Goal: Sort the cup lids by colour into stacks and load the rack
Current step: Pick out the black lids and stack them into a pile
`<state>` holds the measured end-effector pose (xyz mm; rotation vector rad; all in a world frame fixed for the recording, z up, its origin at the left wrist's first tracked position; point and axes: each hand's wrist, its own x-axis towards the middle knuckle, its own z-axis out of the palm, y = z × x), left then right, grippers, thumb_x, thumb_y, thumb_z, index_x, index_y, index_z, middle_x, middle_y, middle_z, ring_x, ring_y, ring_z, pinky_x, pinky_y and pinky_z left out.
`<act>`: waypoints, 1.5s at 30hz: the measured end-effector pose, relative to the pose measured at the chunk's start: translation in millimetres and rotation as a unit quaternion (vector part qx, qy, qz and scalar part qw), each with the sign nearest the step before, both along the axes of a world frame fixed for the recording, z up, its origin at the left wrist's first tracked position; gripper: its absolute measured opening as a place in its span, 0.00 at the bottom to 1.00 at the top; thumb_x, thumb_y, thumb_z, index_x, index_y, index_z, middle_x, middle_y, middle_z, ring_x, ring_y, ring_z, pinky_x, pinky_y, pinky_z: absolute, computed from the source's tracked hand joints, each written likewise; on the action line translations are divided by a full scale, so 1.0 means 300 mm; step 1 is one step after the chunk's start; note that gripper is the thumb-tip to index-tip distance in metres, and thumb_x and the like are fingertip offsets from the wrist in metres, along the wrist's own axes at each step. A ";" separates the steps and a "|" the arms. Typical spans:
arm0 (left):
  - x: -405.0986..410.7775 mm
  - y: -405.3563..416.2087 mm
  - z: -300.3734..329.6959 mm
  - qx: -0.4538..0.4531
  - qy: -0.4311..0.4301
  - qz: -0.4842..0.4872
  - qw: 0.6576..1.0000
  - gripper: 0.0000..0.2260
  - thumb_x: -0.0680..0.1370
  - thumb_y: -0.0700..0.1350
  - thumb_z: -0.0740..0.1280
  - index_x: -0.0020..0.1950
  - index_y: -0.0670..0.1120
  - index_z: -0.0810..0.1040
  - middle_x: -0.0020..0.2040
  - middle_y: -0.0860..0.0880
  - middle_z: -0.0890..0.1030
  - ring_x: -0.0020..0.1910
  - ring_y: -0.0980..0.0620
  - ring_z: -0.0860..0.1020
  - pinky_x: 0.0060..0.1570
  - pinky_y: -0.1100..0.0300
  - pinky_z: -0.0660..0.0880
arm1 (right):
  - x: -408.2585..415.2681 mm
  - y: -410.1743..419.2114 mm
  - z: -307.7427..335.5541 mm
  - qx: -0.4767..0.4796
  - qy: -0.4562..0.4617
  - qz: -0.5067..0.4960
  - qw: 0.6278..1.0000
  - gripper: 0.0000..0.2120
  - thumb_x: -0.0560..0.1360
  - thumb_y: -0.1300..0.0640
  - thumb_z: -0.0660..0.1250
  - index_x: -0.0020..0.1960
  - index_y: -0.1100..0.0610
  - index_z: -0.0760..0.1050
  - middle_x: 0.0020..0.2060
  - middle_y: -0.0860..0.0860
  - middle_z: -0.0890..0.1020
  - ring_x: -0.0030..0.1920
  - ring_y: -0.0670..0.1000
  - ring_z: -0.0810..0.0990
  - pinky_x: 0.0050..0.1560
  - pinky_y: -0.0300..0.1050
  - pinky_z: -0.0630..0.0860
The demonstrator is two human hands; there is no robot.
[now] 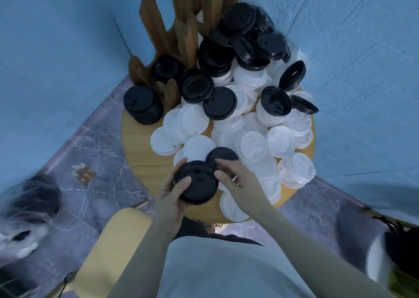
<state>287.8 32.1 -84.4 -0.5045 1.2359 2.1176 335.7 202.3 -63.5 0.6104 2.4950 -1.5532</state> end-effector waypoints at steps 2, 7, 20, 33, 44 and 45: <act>-0.011 -0.016 -0.006 -0.015 0.004 0.042 0.999 0.22 0.73 0.39 0.70 0.66 0.49 0.78 0.62 0.46 0.82 0.60 0.46 0.81 0.48 0.53 0.83 | -0.009 0.042 -0.033 0.162 0.040 0.032 0.985 0.25 0.77 0.41 0.61 0.68 0.53 0.73 0.58 0.48 0.77 0.59 0.47 0.70 0.59 0.42 0.66; -0.049 -0.038 -0.004 -0.009 0.004 0.094 0.996 0.25 0.74 0.38 0.66 0.72 0.47 0.73 0.67 0.45 0.78 0.62 0.46 0.79 0.48 0.52 0.83 | -0.050 0.078 -0.090 0.368 0.049 0.152 0.916 0.38 0.69 0.39 0.67 0.73 0.57 0.65 0.66 0.55 0.73 0.70 0.57 0.64 0.65 0.56 0.65; -0.075 -0.038 -0.014 0.012 0.016 0.091 0.996 0.29 0.68 0.43 0.79 0.68 0.49 0.77 0.62 0.47 0.82 0.64 0.43 0.79 0.53 0.46 0.82 | -0.084 0.046 -0.066 0.313 0.096 0.074 0.942 0.38 0.66 0.43 0.71 0.72 0.56 0.66 0.64 0.53 0.72 0.68 0.55 0.67 0.68 0.48 0.55; -0.092 0.066 0.028 0.029 0.060 -0.009 0.998 0.27 0.79 0.58 0.63 0.75 0.47 0.69 0.72 0.45 0.74 0.71 0.41 0.72 0.68 0.30 0.67 | -0.116 0.018 0.104 0.226 0.157 0.280 0.920 0.41 0.72 0.58 0.71 0.78 0.50 0.53 0.73 0.43 0.60 0.75 0.47 0.57 0.71 0.49 0.61; -0.121 0.121 0.089 0.025 0.047 0.007 0.999 0.21 0.75 0.45 0.66 0.68 0.50 0.76 0.67 0.44 0.79 0.67 0.41 0.77 0.65 0.34 0.72 | -0.106 0.063 0.107 -0.137 0.044 -0.016 0.989 0.24 0.77 0.52 0.67 0.71 0.43 0.65 0.66 0.43 0.74 0.66 0.44 0.74 0.64 0.41 0.73; -0.125 0.124 0.090 0.020 0.049 0.004 0.999 0.21 0.74 0.45 0.67 0.67 0.50 0.77 0.67 0.44 0.79 0.67 0.41 0.77 0.66 0.33 0.71 | -0.108 0.062 0.106 -0.177 0.034 -0.049 0.982 0.21 0.78 0.55 0.67 0.69 0.45 0.69 0.63 0.44 0.77 0.62 0.47 0.77 0.60 0.43 0.77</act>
